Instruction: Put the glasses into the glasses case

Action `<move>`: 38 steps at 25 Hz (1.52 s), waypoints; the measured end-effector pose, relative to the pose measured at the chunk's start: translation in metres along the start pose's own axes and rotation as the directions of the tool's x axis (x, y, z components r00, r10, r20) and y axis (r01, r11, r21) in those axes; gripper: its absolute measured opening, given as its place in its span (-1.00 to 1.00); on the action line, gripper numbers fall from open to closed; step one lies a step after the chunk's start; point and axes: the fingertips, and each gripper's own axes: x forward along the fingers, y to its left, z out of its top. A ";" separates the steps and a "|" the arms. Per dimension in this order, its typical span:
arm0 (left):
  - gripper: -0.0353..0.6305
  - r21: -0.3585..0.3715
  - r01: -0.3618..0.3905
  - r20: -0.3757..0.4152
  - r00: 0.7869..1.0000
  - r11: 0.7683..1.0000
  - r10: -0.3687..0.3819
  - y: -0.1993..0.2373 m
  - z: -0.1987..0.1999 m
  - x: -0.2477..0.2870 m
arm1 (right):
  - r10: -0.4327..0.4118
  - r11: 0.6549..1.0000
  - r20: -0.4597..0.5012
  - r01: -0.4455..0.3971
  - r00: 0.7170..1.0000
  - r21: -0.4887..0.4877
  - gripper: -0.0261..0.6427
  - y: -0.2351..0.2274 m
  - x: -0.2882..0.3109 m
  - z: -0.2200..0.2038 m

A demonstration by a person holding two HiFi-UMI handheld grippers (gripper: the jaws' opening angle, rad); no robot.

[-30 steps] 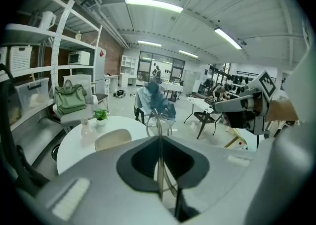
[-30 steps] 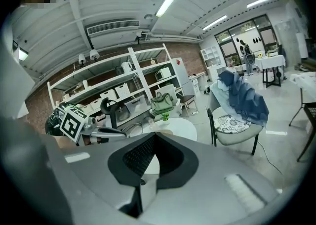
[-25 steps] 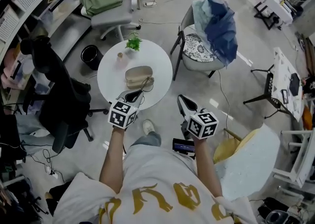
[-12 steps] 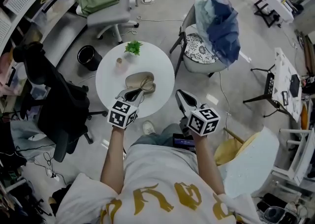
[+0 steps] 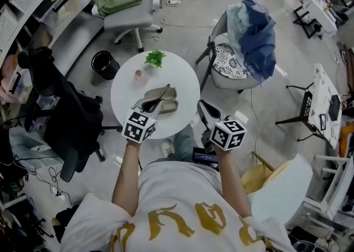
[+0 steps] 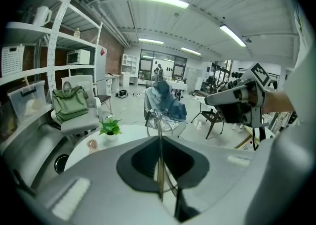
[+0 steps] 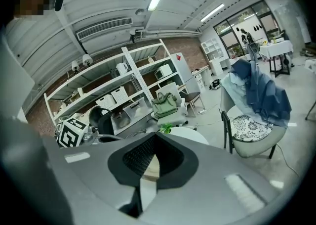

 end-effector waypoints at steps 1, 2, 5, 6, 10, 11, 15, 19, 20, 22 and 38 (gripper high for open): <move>-0.85 0.006 -0.001 -0.006 1.000 1.000 0.001 0.001 0.000 0.001 | 0.002 1.000 -0.001 -0.002 1.000 0.000 -0.85 -0.002 0.003 0.002; -0.85 0.010 -0.001 -0.009 1.000 1.000 0.001 0.002 0.001 0.003 | 0.003 1.000 -0.003 -0.003 1.000 -0.004 -0.85 -0.004 0.005 0.004; -0.85 0.016 -0.002 -0.025 1.000 1.000 0.002 0.006 -0.002 0.009 | 0.005 1.000 -0.008 -0.005 1.000 0.002 -0.85 -0.011 0.013 0.007; -0.85 0.024 -0.004 -0.038 0.999 1.000 0.005 0.007 -0.004 0.011 | 0.009 1.000 -0.007 -0.009 1.000 0.015 -0.85 -0.012 0.014 0.007; -0.85 0.105 -0.012 -0.109 0.994 0.994 0.024 0.011 -0.020 0.022 | 0.010 0.999 -0.021 -0.009 1.000 0.046 -0.85 -0.024 0.019 0.004; -0.85 0.113 -0.010 -0.123 0.992 0.994 0.024 0.012 -0.023 0.025 | 0.008 0.999 -0.028 -0.006 1.000 0.049 -0.85 -0.027 0.021 0.002; -0.85 0.156 0.006 -0.187 0.982 0.988 0.023 0.014 -0.038 0.037 | 0.006 0.998 -0.054 -0.002 0.999 0.058 -0.85 -0.037 0.027 -0.003; -0.85 0.189 0.037 -0.245 0.970 0.981 0.011 0.014 -0.052 0.051 | -0.004 0.998 -0.086 0.010 0.996 0.069 -0.85 -0.049 0.031 -0.011; -0.85 0.182 0.042 -0.251 0.968 0.982 0.005 0.016 -0.054 0.053 | -0.006 0.997 -0.092 0.013 0.996 0.071 -0.85 -0.052 0.033 -0.012; -0.85 0.181 0.055 -0.269 0.963 0.982 -0.005 0.019 -0.058 0.059 | -0.009 0.997 -0.103 0.017 0.995 0.075 -0.85 -0.056 0.037 -0.014; -0.85 0.238 0.202 -0.456 0.887 0.950 -0.074 0.021 -0.096 0.106 | -0.012 0.998 -0.209 0.024 0.978 0.058 -0.85 -0.088 0.061 -0.024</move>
